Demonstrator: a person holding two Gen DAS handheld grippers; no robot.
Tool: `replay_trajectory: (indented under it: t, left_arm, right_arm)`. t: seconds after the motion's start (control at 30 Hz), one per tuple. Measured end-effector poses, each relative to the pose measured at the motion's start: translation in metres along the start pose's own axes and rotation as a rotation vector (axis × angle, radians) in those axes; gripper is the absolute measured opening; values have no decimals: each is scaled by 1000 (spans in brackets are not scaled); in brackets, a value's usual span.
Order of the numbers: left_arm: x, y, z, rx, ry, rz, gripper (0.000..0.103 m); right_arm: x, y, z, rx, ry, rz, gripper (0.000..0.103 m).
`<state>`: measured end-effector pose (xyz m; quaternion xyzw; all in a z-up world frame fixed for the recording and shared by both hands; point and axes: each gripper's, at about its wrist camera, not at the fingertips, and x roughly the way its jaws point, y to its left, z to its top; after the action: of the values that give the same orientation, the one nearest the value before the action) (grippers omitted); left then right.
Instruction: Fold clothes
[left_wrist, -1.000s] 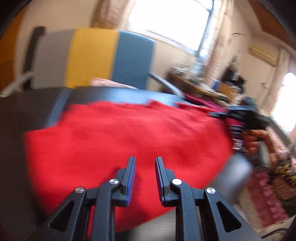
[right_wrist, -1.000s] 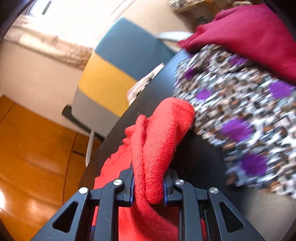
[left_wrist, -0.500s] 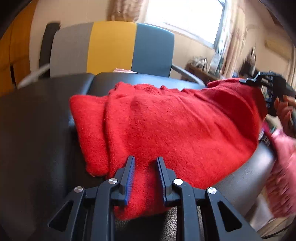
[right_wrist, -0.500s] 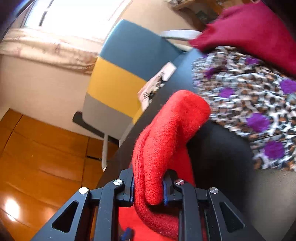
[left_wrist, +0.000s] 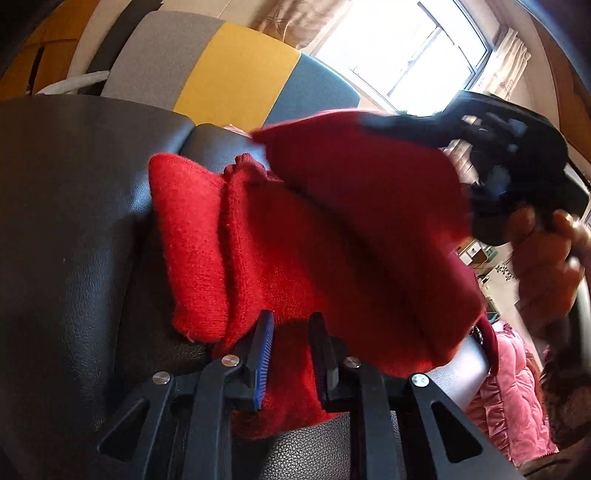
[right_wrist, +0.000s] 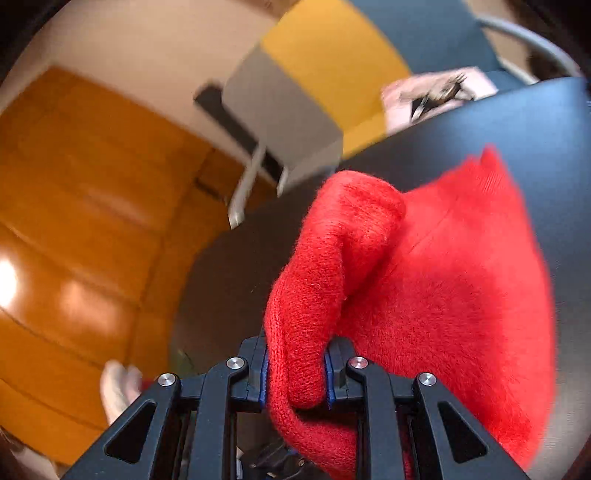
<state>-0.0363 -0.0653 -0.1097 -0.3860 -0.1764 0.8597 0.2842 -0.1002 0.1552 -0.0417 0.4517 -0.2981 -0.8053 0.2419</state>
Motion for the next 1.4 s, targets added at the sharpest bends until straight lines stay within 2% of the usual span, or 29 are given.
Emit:
replay_trajectory:
  t: [0.13,0.2,0.23,0.3,0.33,0.43,0.5,0.53,0.6,0.63,0.7,0.8,0.87,0.93,1.03,1.13,1.23,1.3,1.4]
  left_arm:
    - [0,4,-2,-10,-13,-24,18]
    - [-1,6,-3,-17,-23,-39,18]
    - [-1,7,-4,-24,-28,-49,18]
    - [-2,11,-5,-50,-37,-75,18]
    - [-3,15,-6,-76,-43,-98,18]
    - [-7,28,-8,-172,-59,-174,18]
    - [-10,35,-9,-233,-65,-215,19]
    - [-12,38,-10,-262,-70,-234,21]
    - [-16,42,-11,-311,-81,-266,23]
    - [-19,43,-12,-330,-89,-277,25]
    - [-23,46,-12,-366,-101,-307,26]
    - [-33,53,-11,-436,-127,-366,30]
    - [-42,65,-13,-518,-146,-423,34]
    - [-46,78,-16,-615,-164,-500,44]
    - [-43,88,-18,-695,-128,-560,50]
    - [-29,77,-11,-656,-42,-545,51]
    - [-20,57,-5,-582,17,-474,51]
    - [-14,46,1,-533,32,-429,51]
    - [-9,26,15,-436,43,-369,51]
  right_arm:
    - [44,6,-20,-91,82,-66,25]
    - [47,6,-23,-99,87,-62,36]
    - [47,6,-24,-98,90,-46,43]
    - [38,7,-24,-85,93,42,57]
    - [30,9,-26,-79,89,99,58]
    - [-4,9,-30,-83,18,223,57]
    - [-34,-3,-38,-77,-69,233,55]
    - [-47,-11,-42,-70,-107,213,53]
    - [-64,-32,-49,-45,-155,103,34]
    - [-66,-40,-51,-33,-158,71,29]
    - [-65,-55,-56,-14,-144,12,24]
    - [-50,-54,-64,-56,-82,55,24]
    - [-38,-35,-74,-153,-52,84,24]
    - [-24,-15,-86,-269,-23,94,25]
    - [-2,5,-103,-455,23,14,31]
    - [11,10,-119,-578,50,-62,31]
    - [-6,11,-124,-639,33,-47,35]
    - [-35,7,-122,-650,-21,-35,45]
    - [-81,-13,-119,-620,-121,-94,53]
